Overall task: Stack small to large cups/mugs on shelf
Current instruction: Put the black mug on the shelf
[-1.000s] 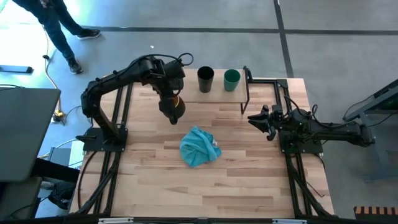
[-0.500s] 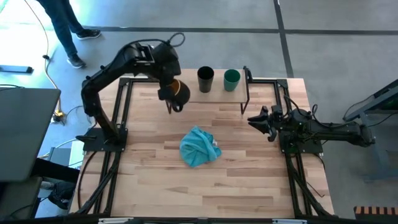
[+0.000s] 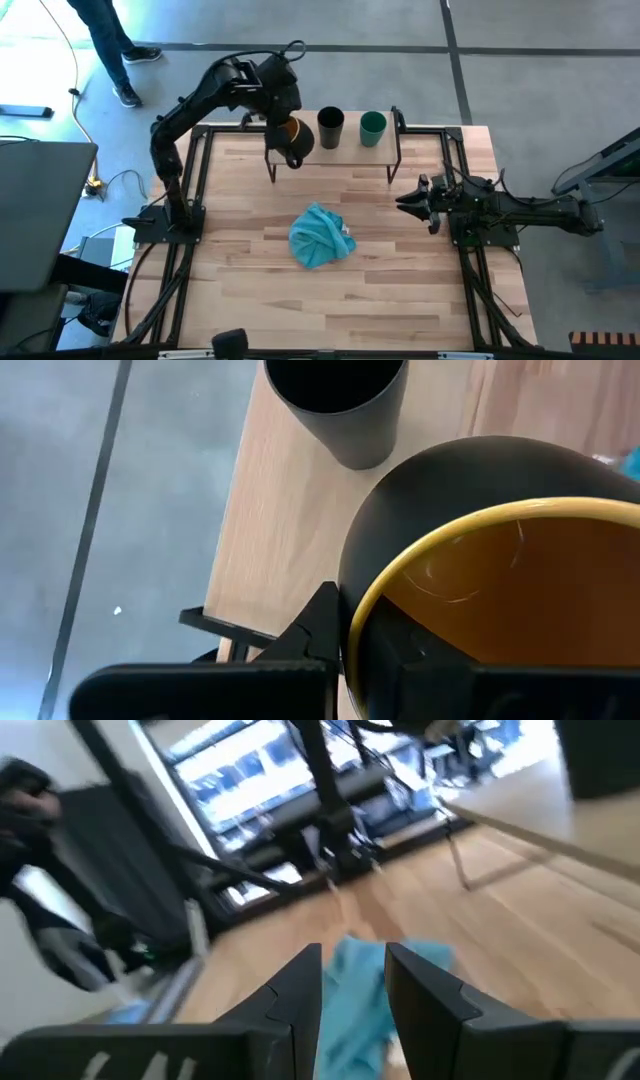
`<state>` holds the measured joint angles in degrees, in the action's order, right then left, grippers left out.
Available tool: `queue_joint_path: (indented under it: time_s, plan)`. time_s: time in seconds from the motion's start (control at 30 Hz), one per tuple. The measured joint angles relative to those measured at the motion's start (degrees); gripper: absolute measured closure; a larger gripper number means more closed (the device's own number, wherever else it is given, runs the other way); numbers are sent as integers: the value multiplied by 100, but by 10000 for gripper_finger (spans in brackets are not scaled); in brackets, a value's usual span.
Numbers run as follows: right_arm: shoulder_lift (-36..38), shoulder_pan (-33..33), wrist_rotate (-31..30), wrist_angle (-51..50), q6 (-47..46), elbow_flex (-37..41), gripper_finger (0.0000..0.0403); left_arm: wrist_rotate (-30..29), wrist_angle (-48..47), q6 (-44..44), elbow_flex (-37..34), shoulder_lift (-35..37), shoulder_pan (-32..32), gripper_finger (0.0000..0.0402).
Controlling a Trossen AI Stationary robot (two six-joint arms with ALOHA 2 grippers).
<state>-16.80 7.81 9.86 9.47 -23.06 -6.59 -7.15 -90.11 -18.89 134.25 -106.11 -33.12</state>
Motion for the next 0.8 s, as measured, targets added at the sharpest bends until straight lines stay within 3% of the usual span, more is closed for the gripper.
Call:
queue_joint_path:
  time_s: [0.23, 0.37, 0.8]
  plan:
    - [0, 2, -128, -1025, -540, 0, 299, 7, 8, -240, -1, -302, -225, 399]
    - [-7, 0, -128, -1075, -648, 0, 299, -96, 9, -333, -1, -330, -404, 399]
    - [-4, 0, -15, -773, 394, 0, 299, -738, 14, -734, -1, -382, -636, 399]
